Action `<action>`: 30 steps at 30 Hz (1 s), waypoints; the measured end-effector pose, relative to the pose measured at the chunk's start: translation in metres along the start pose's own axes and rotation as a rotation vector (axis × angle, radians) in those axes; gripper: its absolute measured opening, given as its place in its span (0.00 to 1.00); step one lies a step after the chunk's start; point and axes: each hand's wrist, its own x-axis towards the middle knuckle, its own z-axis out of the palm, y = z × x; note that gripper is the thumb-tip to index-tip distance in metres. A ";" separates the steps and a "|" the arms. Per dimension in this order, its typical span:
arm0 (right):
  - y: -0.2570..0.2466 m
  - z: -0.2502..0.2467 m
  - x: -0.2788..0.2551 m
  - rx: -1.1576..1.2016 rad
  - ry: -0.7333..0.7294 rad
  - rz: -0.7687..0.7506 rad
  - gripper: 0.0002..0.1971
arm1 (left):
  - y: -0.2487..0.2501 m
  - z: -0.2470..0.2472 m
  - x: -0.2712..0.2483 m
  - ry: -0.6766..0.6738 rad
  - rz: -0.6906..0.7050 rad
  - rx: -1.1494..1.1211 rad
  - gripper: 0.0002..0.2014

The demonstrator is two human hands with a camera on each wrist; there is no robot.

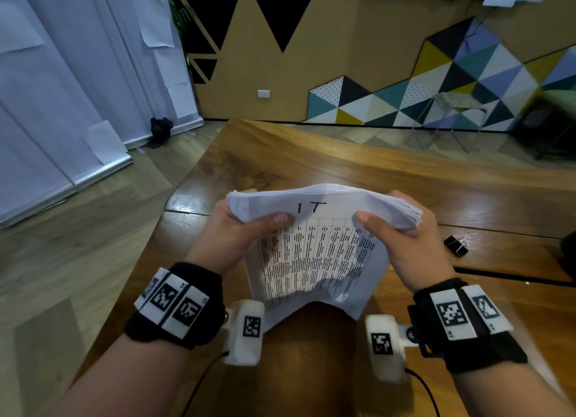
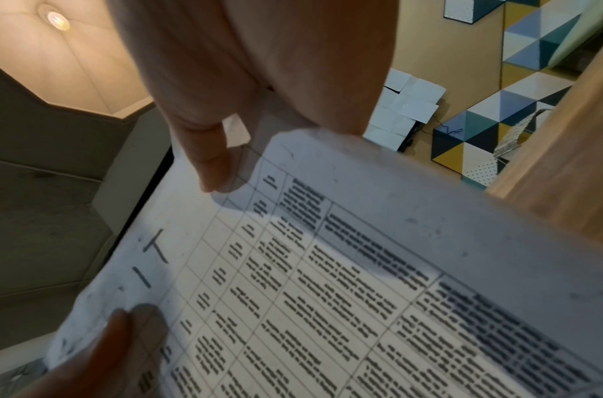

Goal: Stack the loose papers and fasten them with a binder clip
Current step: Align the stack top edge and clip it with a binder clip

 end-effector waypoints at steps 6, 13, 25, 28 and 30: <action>-0.006 -0.013 0.000 0.058 -0.074 -0.031 0.11 | -0.001 -0.007 0.001 -0.081 0.021 0.009 0.18; -0.002 -0.011 -0.001 -0.036 0.018 -0.024 0.08 | -0.004 0.002 0.003 -0.062 0.007 0.031 0.16; 0.001 -0.008 0.000 -0.075 0.063 -0.104 0.13 | 0.011 0.001 0.010 -0.136 0.066 -0.039 0.08; 0.001 -0.007 -0.001 -0.097 0.065 -0.123 0.12 | 0.012 0.004 0.010 -0.112 0.092 -0.050 0.06; 0.002 -0.006 -0.001 -0.103 0.075 -0.140 0.14 | 0.011 0.006 0.010 -0.079 0.118 -0.062 0.05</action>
